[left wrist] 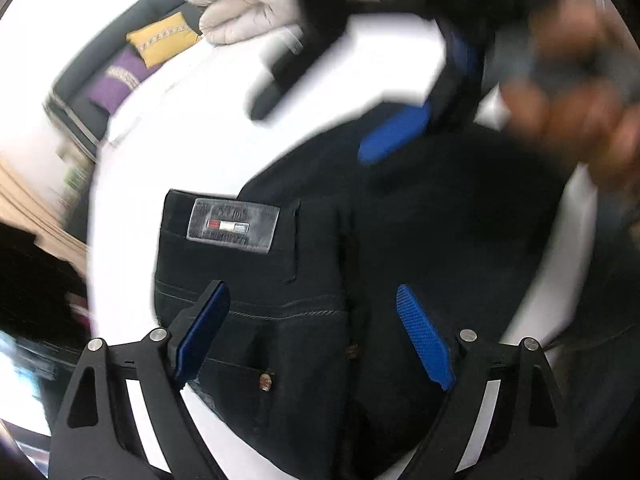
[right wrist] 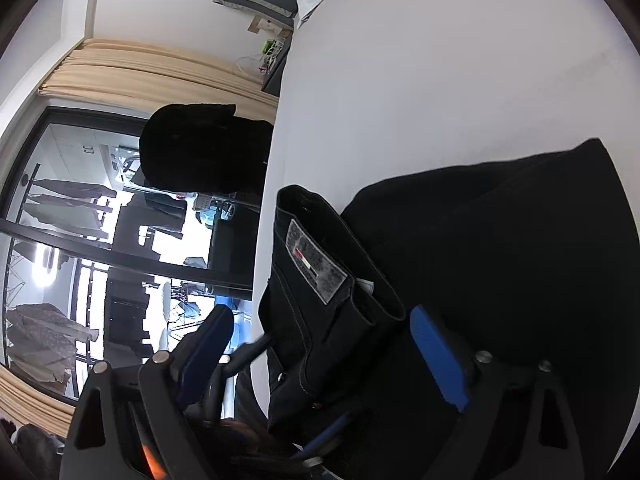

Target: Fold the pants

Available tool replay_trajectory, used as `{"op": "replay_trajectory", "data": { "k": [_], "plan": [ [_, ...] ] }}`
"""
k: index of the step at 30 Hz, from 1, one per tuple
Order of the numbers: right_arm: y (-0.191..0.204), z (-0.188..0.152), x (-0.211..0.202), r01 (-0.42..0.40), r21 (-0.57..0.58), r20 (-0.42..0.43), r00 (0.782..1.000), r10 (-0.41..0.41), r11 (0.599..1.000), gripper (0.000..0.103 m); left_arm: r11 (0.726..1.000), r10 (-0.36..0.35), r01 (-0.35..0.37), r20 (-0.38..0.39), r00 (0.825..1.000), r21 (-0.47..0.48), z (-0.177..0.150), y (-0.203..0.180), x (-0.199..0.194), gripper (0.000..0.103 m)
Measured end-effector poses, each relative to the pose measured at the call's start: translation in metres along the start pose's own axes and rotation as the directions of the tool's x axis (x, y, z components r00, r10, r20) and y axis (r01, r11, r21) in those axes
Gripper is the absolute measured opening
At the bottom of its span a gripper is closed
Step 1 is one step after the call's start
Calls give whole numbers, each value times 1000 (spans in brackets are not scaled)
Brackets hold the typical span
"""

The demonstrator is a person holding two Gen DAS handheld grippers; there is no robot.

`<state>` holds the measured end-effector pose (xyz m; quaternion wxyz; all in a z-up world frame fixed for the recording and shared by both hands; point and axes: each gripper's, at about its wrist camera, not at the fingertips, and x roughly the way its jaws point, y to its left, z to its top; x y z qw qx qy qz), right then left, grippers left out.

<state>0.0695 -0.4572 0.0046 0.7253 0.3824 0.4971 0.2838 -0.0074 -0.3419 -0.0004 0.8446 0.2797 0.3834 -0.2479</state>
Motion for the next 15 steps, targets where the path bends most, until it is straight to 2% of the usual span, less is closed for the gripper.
{"op": "replay_trajectory", "data": {
  "k": [2,3,6,7,9,11,12,13,14,15],
  "plan": [
    [0,1,0,-6,-1,8,1000,6,1000,93,998,60,-61,41,997,20,10,-4,-7,86],
    [0,1,1,-6,2,9,1000,6,1000,93,994,95,-96,29,995,53,15,-10,2,86],
    [-3,0,7,-13,6,-5,1000,13,1000,93,989,96,-84,-93,991,124,10,-26,43,86],
    [-3,0,9,-14,5,-10,1000,14,1000,93,985,104,-87,-109,989,148,2,-34,50,86],
    [-6,0,9,-17,7,-11,1000,17,1000,93,971,153,-135,-82,985,198,-3,-48,50,86],
    [-10,3,10,-20,16,-12,1000,20,1000,92,966,160,-140,-77,984,216,2,-52,51,84],
    [-11,5,12,-15,19,-15,1000,15,1000,91,960,180,-161,-62,982,227,4,-52,50,67],
    [-11,6,13,-11,19,-19,1000,11,1000,90,948,217,-199,-45,975,249,4,-52,51,39],
    [-9,7,15,-11,14,-27,1000,11,1000,88,943,231,-212,-45,972,258,2,-51,53,31],
    [-6,9,18,-11,4,-36,999,11,1000,88,940,235,-214,-51,971,266,-3,-42,61,30]
  ]
}}
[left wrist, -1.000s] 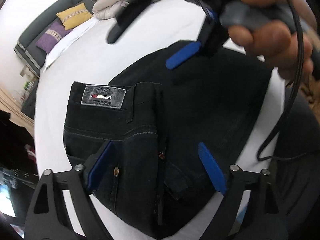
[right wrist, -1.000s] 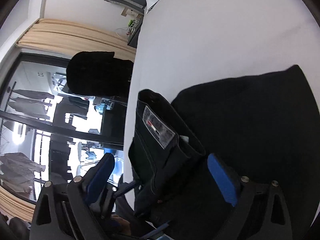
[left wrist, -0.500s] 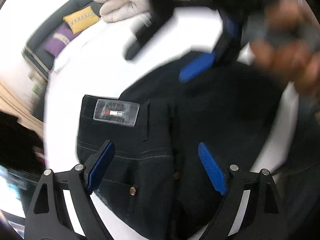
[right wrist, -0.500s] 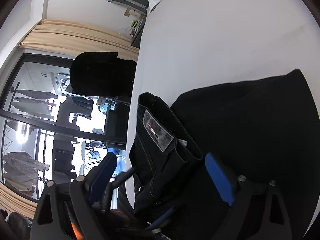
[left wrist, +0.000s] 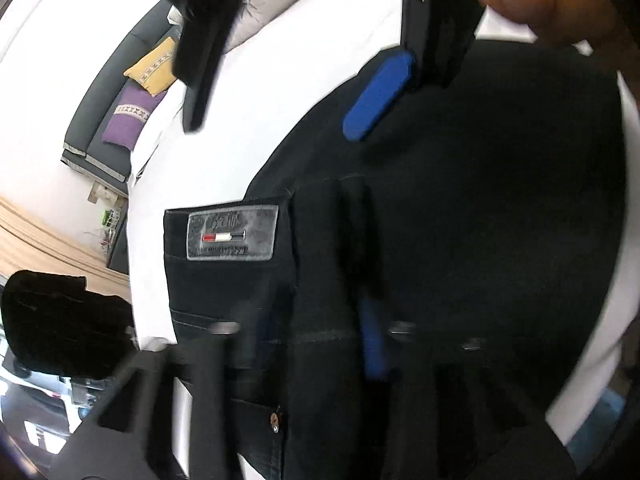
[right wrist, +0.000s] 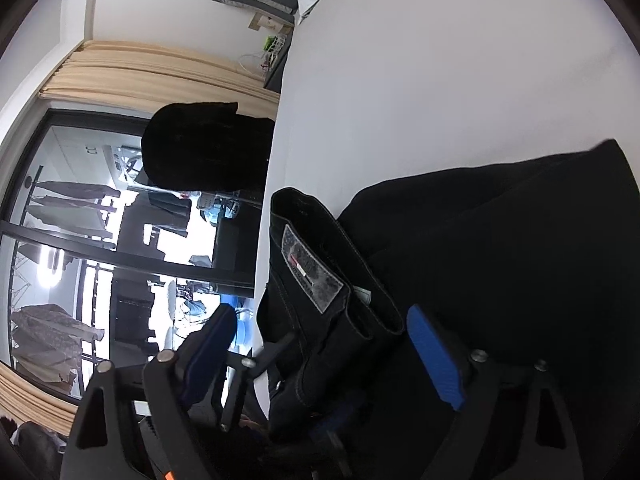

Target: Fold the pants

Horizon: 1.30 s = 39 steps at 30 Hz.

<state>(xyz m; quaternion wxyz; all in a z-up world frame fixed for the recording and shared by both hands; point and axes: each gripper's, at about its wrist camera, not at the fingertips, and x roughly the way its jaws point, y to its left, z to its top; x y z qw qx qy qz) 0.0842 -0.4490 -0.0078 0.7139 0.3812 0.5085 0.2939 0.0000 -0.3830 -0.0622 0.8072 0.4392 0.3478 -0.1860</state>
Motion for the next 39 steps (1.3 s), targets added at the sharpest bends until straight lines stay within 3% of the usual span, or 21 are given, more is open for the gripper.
{"op": "replay_trajectory", "data": {
  "k": [7,14,16,20,21,24,29,35,39],
  "plan": [
    [12,17,26,30,-37,-65,997,-32,999,88,996,-50,53,49,998,-73,-13,20,-9,13],
    [11,35,70,82,-51,-213,973,-91,995,87,976,-81,110,155,985,-190,-29,61,-40,10],
    [19,35,78,50,-68,-243,968,-66,996,82,972,-90,125,174,981,-201,-32,59,-50,10],
    [35,31,94,59,-129,-277,956,-93,990,40,971,-97,135,194,976,-195,-34,61,-61,10],
    [39,30,94,77,-149,-268,957,-115,986,31,971,-98,137,197,976,-195,-37,63,-64,10],
    [49,20,77,108,-190,-196,970,-146,976,22,971,-112,154,221,969,-184,-42,65,-79,10],
    [52,-2,18,159,-174,-23,986,-165,972,19,973,-164,201,282,945,-110,-24,48,-110,10],
    [31,-23,-55,277,-148,121,958,-260,949,19,964,-254,263,345,904,20,18,11,-133,10],
    [4,-32,-82,307,-96,145,945,-292,947,19,957,-291,276,345,892,94,36,-17,-134,10]
  ]
}}
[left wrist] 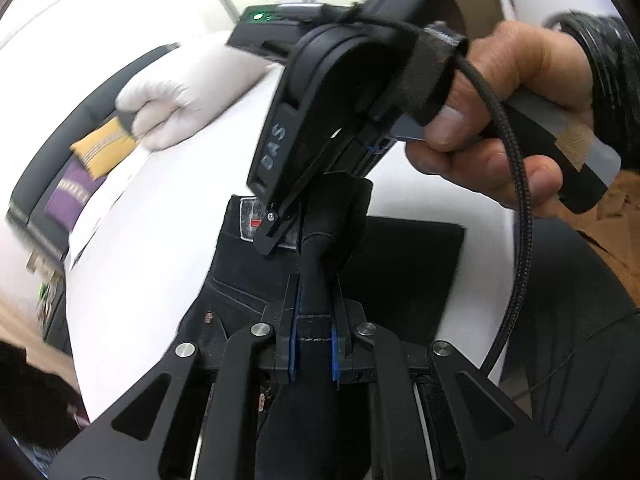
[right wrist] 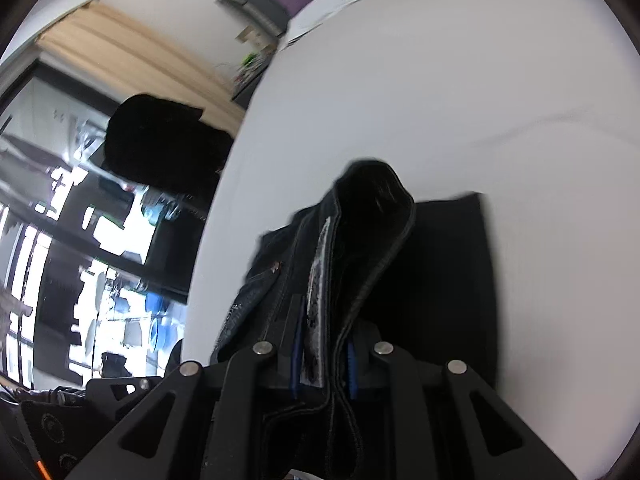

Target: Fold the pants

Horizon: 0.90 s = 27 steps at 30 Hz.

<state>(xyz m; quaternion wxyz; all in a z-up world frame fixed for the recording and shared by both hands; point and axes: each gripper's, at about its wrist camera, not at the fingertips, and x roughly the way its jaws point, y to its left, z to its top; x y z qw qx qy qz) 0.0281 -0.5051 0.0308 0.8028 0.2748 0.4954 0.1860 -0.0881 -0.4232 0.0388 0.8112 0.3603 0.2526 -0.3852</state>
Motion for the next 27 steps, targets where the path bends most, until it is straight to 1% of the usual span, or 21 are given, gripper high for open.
{"op": "replay_trajectory", "data": {
  "k": [3,5,7,8,9,10,11,13,14,15,16,18,19,20,21,22,23,24,25,26,27],
  "plan": [
    [-21,-4,-1,19,34,6,1000,-19,999,19,999,-19,19,-17,1000,38,6,-17,13,10],
    [-32,-4,0,14,59,15,1000,-15,998,19,998,-25,27,-31,999,53,8,-22,23,10],
    [-40,-6,4,9,75,7,1000,-10,997,19,998,-32,34,-45,998,56,8,-26,26,10],
    [-47,-8,8,-2,89,-9,1000,2,996,19,997,-42,46,-66,997,63,6,-30,30,10],
    [-55,-11,14,-14,107,-34,999,18,994,19,996,-51,56,-78,996,69,11,-37,29,10],
    [-61,-13,19,-26,124,-49,998,32,992,20,995,-61,68,-93,994,78,5,-41,32,10],
    [-67,-17,22,-47,149,-47,997,55,988,20,994,-65,73,-99,993,84,3,-44,33,10],
    [-72,-21,22,-73,166,-26,997,78,983,21,993,-67,75,-90,994,89,-5,-48,29,14],
    [-71,-24,19,-84,161,-7,996,86,983,26,993,-78,85,-91,993,77,-7,-46,25,14],
    [-69,-27,17,-85,159,2,996,86,984,30,993,-99,105,-97,990,54,-5,-43,21,15],
    [-67,-29,15,-83,161,8,997,82,984,32,991,-128,131,-96,987,27,-7,-35,16,15],
    [-63,-30,2,-53,161,24,998,50,986,37,980,-195,192,-73,978,-45,-12,-19,-3,15],
    [-66,-31,-8,-19,168,50,999,11,986,39,971,-226,220,-57,973,-91,-15,-8,-14,15],
    [-65,-29,-18,17,181,77,997,-31,983,43,964,-242,235,-43,969,-126,-19,-1,-26,15],
    [-64,-28,-26,55,195,99,992,-76,979,47,951,-258,252,-11,966,-180,-23,14,-38,15],
    [-60,-27,-33,69,201,115,989,-93,977,47,943,-260,255,5,966,-213,-26,24,-42,15],
    [-51,-25,-39,44,186,138,988,-71,982,46,925,-257,255,29,966,-283,-32,42,-46,15],
    [-41,-24,-40,27,163,148,988,-51,986,39,908,-253,251,40,967,-334,-36,56,-46,15],
    [-26,-22,-38,10,124,146,989,-28,992,33,886,-243,241,46,969,-396,-41,72,-42,15],
    [-11,-22,-32,0,93,134,991,-13,996,25,872,-236,232,46,971,-430,-51,84,-37,15],
    [-2,-23,-25,-11,68,120,993,3,998,22,847,-237,228,42,971,-480,-59,95,-28,15]
  ]
}}
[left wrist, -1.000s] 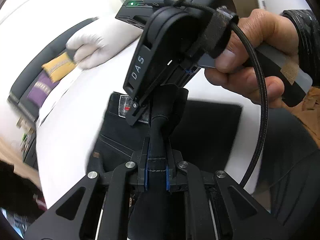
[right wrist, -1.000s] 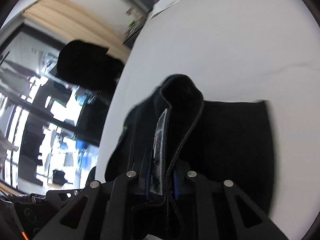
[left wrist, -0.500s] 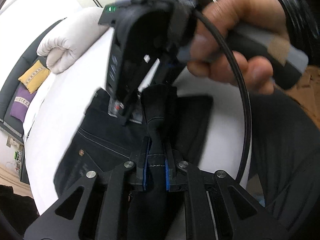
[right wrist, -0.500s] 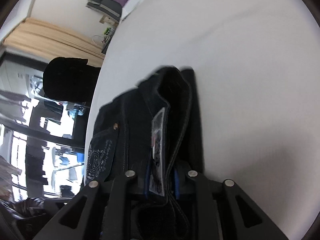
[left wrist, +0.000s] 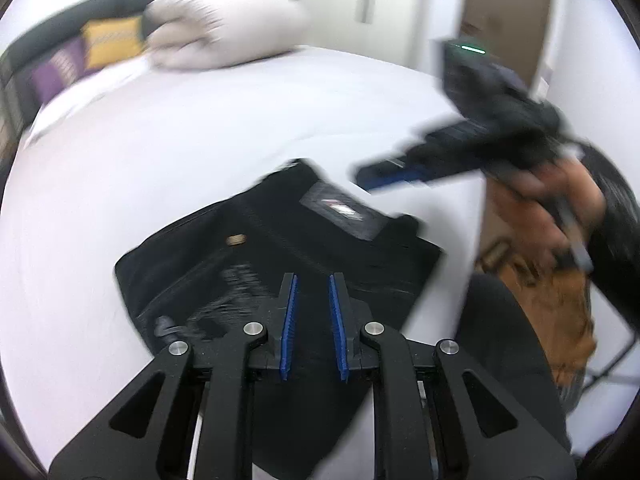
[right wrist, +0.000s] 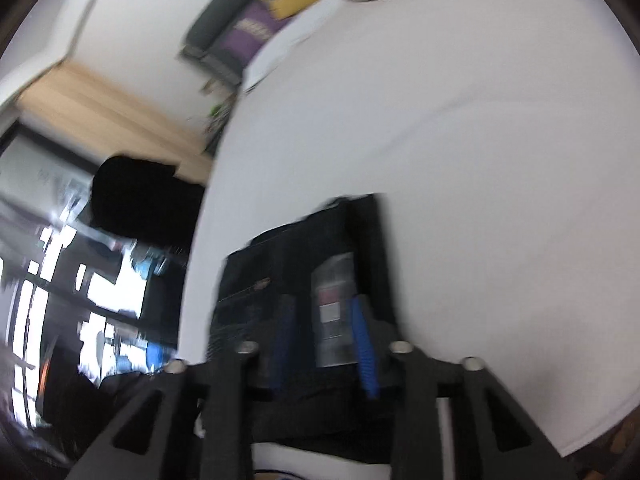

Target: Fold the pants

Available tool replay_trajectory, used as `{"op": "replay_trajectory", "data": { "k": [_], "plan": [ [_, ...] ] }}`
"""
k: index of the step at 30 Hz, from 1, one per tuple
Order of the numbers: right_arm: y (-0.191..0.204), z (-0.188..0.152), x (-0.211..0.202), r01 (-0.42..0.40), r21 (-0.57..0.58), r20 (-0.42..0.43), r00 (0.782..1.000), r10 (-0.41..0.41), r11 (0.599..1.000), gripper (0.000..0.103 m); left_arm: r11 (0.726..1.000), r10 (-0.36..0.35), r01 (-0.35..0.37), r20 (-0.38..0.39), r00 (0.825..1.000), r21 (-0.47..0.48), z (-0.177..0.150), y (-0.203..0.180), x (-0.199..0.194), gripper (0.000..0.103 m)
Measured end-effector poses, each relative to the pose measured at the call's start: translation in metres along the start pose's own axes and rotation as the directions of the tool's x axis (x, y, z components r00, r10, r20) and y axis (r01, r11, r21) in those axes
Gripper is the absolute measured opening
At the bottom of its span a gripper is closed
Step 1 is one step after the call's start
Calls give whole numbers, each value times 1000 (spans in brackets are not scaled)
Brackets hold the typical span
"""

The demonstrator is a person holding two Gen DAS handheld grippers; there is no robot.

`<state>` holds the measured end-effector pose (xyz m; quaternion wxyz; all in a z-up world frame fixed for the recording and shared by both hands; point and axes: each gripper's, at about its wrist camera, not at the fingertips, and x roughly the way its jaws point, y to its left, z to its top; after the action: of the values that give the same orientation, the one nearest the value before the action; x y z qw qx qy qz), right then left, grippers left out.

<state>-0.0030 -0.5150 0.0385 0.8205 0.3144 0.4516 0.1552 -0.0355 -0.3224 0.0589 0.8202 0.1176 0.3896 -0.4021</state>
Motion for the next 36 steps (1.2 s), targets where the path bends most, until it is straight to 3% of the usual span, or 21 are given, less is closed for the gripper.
{"op": "replay_trajectory", "data": {
  "k": [2,4,5,6,7,9,12,14,16,17,18,20,21,22,24,29,34,36],
  "plan": [
    [11,-8,23,-6,-35,-57,998,4,999,18,998,-12,10,-33,999,-56,-8,16,16,15],
    [2,-17,45,46,-24,-107,993,-49,999,18,996,-17,9,-100,995,-86,-27,22,33,15],
    [-7,-22,55,81,-18,-127,988,-83,997,11,996,-26,16,-107,994,-89,-35,21,35,15],
    [-15,-26,57,88,-3,-125,988,-88,996,0,996,-28,19,-108,994,-82,-48,20,36,15],
    [-26,-29,55,40,38,-106,994,-35,998,0,998,-17,11,-93,996,-69,-53,18,33,15],
    [-31,-31,50,10,54,-81,997,-6,999,0,999,-10,7,-68,998,-47,-59,16,28,15],
    [-33,-32,43,3,43,-63,998,-1,999,0,996,-38,32,-73,997,-82,-61,24,21,15],
    [-32,-29,30,48,22,-36,998,-47,999,0,992,-34,27,-55,998,-121,-63,32,0,16],
    [-40,-31,9,77,44,1,997,-78,996,12,985,-4,7,17,1000,-172,-63,45,-24,16],
    [-45,-29,-2,97,73,30,995,-99,993,37,980,13,-6,34,999,-200,-64,58,-28,16],
    [-52,-30,-13,100,87,55,993,-105,991,58,965,41,-31,35,999,-261,-63,74,-30,23],
    [-55,-19,-25,89,96,95,991,-98,991,64,933,38,-28,21,999,-360,-66,97,-28,46],
    [-53,-14,-24,83,92,91,992,-91,992,64,904,21,-11,19,1000,-427,-68,108,-24,63],
    [-53,-9,-22,81,83,81,993,-88,993,64,878,-2,13,23,1000,-478,-69,116,-19,67],
    [-49,-2,-8,80,57,22,996,-82,995,71,825,-90,83,15,996,-560,-72,128,-8,68],
    [-66,6,31,109,80,-99,990,-101,991,71,772,-203,119,-66,977,-624,-76,130,25,70],
    [-62,11,49,79,80,-121,990,-69,994,68,766,-263,145,-99,960,-626,-63,128,47,74],
    [-58,10,60,80,78,-149,986,-68,994,56,748,-288,159,-99,953,-645,-59,131,51,74]
  ]
}}
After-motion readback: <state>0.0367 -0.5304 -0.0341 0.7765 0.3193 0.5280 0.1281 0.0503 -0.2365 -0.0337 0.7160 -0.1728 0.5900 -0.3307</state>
